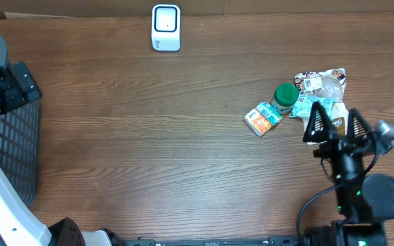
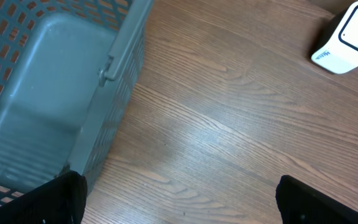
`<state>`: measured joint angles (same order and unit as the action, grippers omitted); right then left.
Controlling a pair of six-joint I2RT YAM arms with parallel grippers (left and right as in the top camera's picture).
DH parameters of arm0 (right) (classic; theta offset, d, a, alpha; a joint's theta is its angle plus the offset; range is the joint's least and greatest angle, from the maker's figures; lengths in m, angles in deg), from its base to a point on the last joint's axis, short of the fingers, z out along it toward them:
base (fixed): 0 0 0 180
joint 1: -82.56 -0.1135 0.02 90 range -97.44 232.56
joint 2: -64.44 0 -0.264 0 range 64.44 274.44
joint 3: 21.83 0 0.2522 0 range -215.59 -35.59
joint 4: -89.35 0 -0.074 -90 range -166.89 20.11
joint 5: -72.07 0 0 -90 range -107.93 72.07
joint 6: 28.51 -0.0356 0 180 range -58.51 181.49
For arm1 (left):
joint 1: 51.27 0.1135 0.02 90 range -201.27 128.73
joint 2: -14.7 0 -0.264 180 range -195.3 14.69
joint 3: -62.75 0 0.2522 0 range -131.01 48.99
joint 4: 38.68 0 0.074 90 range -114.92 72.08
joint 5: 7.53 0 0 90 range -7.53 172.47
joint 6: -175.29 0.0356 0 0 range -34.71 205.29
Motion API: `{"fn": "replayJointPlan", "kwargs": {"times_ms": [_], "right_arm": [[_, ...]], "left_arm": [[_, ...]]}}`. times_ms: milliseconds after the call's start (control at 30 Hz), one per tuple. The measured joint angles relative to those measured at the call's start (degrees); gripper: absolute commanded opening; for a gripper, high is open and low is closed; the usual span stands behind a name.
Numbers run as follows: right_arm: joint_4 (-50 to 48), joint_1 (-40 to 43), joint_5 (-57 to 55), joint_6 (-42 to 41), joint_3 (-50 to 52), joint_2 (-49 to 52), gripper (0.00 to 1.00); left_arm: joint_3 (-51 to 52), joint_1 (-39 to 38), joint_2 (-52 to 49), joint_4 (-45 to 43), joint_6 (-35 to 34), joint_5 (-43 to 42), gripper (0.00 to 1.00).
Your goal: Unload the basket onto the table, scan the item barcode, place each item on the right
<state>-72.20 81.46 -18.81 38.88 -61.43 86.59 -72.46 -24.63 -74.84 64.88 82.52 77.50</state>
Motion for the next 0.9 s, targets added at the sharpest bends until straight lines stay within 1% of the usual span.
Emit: {"fn": "replayJointPlan", "kwargs": {"times_ms": [100,167,400,533,667,900], "right_arm": [[-5.29,0.0,0.0,-0.68,7.39,-4.35,1.0],[-7.08,0.0,0.0,-0.94,11.34,-6.84,1.0],[-7.63,0.0,0.02,-1.25,20.28,-13.68,1.0],[-7.08,0.0,0.02,-1.36,23.76,-16.48,1.0],[-0.02,-0.02,0.07,-1.38,24.79,-18.82,1.0],[0.11,-0.02,0.04,-1.36,24.79,-21.31,1.0]], "left_arm": [[0.0,0.0,0.0,0.02,0.0,0.02,1.0],[0.0,0.0,0.0,0.02,0.0,0.0,1.0],[0.0,0.0,-0.02,0.02,0.0,0.02,1.0],[0.0,0.0,-0.04,0.02,0.0,0.0,1.0],[0.0,0.0,-0.04,0.02,0.0,0.0,1.0],[0.0,0.0,-0.04,0.02,0.0,0.02,1.0]]}}
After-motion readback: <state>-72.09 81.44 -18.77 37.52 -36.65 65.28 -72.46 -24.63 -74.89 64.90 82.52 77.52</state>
